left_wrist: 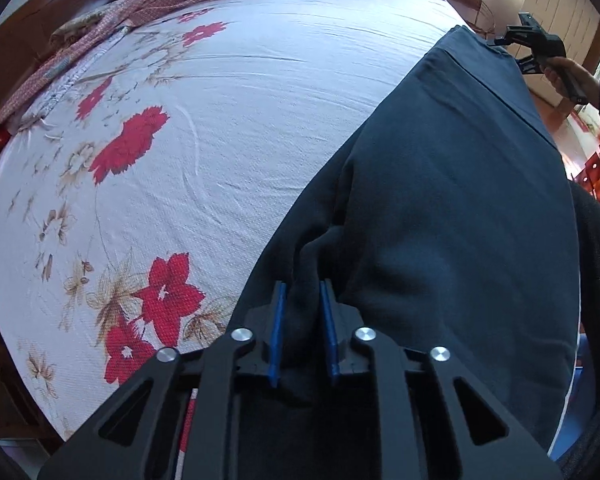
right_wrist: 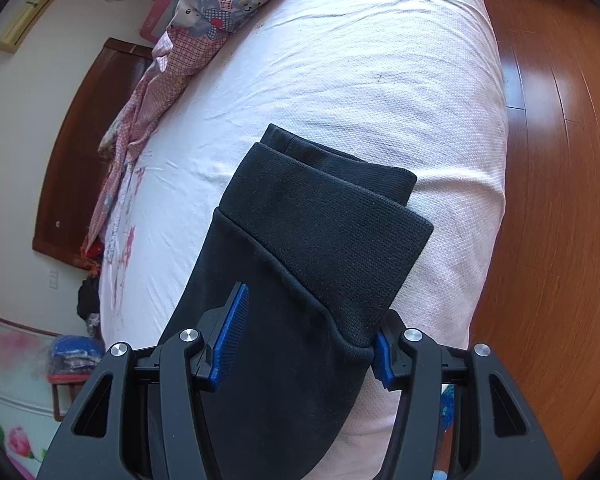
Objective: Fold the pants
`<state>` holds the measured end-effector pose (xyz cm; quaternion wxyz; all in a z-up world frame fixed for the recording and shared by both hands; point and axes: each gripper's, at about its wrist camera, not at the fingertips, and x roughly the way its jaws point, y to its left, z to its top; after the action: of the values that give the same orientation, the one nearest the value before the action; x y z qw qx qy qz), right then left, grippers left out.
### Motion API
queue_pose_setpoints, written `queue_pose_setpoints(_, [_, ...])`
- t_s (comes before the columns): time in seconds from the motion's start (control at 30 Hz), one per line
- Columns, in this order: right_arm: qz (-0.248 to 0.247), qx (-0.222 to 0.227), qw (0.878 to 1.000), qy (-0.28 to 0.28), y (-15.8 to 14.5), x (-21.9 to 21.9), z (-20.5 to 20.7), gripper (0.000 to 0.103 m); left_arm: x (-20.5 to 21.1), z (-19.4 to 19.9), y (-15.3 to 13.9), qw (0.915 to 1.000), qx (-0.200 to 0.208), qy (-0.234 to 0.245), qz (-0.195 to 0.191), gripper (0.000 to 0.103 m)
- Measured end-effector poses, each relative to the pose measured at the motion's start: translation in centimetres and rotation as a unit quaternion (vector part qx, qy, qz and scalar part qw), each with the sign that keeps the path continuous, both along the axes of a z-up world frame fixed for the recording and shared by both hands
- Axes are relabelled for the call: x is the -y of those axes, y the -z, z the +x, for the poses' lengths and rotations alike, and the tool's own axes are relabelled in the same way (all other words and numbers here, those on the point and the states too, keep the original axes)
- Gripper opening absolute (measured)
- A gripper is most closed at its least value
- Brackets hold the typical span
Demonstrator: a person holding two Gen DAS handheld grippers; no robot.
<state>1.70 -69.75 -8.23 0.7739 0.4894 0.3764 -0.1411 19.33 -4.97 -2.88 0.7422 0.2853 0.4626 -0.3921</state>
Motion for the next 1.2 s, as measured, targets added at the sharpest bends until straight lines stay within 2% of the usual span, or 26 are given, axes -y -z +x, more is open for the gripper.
queue_pose_setpoints(0.07, [0.0,0.0,1.0,0.0,0.0,0.0,0.0,0.054,-0.3,0.0,-0.7,0.9997,0.009,-0.023,-0.008,0.009])
queue_pose_setpoints(0.23, [0.007,0.005,1.0,0.002,0.1,0.1,-0.2,0.054,-1.4,0.0,-3.7,0.9949,0.074,-0.06,-0.034,0.008])
queue_pose_setpoints(0.33, [0.006,0.006,1.0,0.002,0.2,0.0,-0.2,0.054,-1.7,0.7,-3.4,0.9911,0.098,-0.086,-0.029,0.007])
queue_pose_setpoints(0.37, [0.004,0.006,1.0,0.001,0.2,0.0,-0.1,0.054,-2.0,1.2,-2.7,0.991,0.084,-0.1,-0.029,0.007])
queue_pose_setpoints(0.47, [0.001,0.003,1.0,-0.001,0.1,0.0,0.0,0.054,-2.6,4.1,0.6,0.9864,0.006,-0.16,-0.038,0.007])
queue_pose_setpoints(0.5, [0.001,0.003,1.0,-0.002,0.1,-0.1,0.0,0.056,-2.6,4.4,0.8,0.9855,0.011,-0.164,-0.045,0.014])
queue_pose_setpoints(0.53, [0.001,0.001,1.0,-0.003,0.0,-0.2,0.0,0.057,-2.6,4.5,0.6,0.9849,0.025,-0.166,-0.039,0.03])
queue_pose_setpoints(0.57, [-0.001,-0.003,1.0,-0.004,0.0,-0.2,0.1,0.057,-2.9,4.5,0.3,0.984,0.027,-0.172,-0.038,0.038])
queue_pose_setpoints(0.6, [-0.001,-0.005,1.0,-0.005,-0.1,-0.2,0.2,0.058,-3.4,4.6,0.1,0.9831,0.017,-0.18,-0.029,0.059])
queue_pose_setpoints(0.67, [0.001,-0.001,1.0,-0.007,-0.2,-0.2,0.3,0.063,-4.9,4.2,-1.1,0.981,0.014,-0.193,-0.003,0.063])
queue_pose_setpoints(0.7, [0.002,0.0,1.0,-0.006,-0.1,-0.1,0.2,0.063,-5.7,3.7,-1.9,0.981,0.025,-0.192,0.008,0.064])
queue_pose_setpoints(0.77, [0.007,0.007,1.0,-0.001,0.0,-0.1,-0.1,0.063,-7.5,2.3,-3.9,0.9755,0.067,-0.205,0.043,0.068])
queue_pose_setpoints(0.8, [0.01,0.011,1.0,0.003,0.1,0.0,-0.2,0.063,-8.5,1.4,-4.9,0.9735,0.064,-0.216,0.041,0.068])
queue_pose_setpoints(0.9, [0.019,0.024,0.999,0.015,0.3,0.1,-0.8,0.063,-10.2,-2.6,-6.7,0.9696,0.031,-0.243,-0.005,0.069])
queue_pose_setpoints(0.93, [0.023,0.029,0.999,0.021,0.4,0.1,-1.0,0.063,-10.2,-4.1,-7.0,0.9676,0.025,-0.25,-0.022,0.073])
queue_pose_setpoints(1.0, [0.036,0.037,0.998,0.037,0.6,0.2,-1.6,0.063,-9.5,-7.4,-6.4,0.9685,-0.007,-0.242,-0.059,0.074])
queue_pose_setpoints(1.07, [0.053,0.041,0.996,0.058,0.7,0.4,-2.4,0.063,-7.8,-10.7,-4.4,0.9757,-0.024,-0.213,-0.046,0.074])
queue_pose_setpoints(1.13, [0.053,0.061,0.995,0.058,-0.2,0.0,-3.3,0.063,-6.8,-13.6,-2.4,0.9797,-0.012,-0.2,-0.01,0.072])
queue_pose_setpoints(1.2, [0.033,0.064,0.996,0.047,-1.5,-0.8,-4.0,0.063,-6.8,-15.9,-2.2,0.9798,-0.008,-0.198,-0.026,0.072])
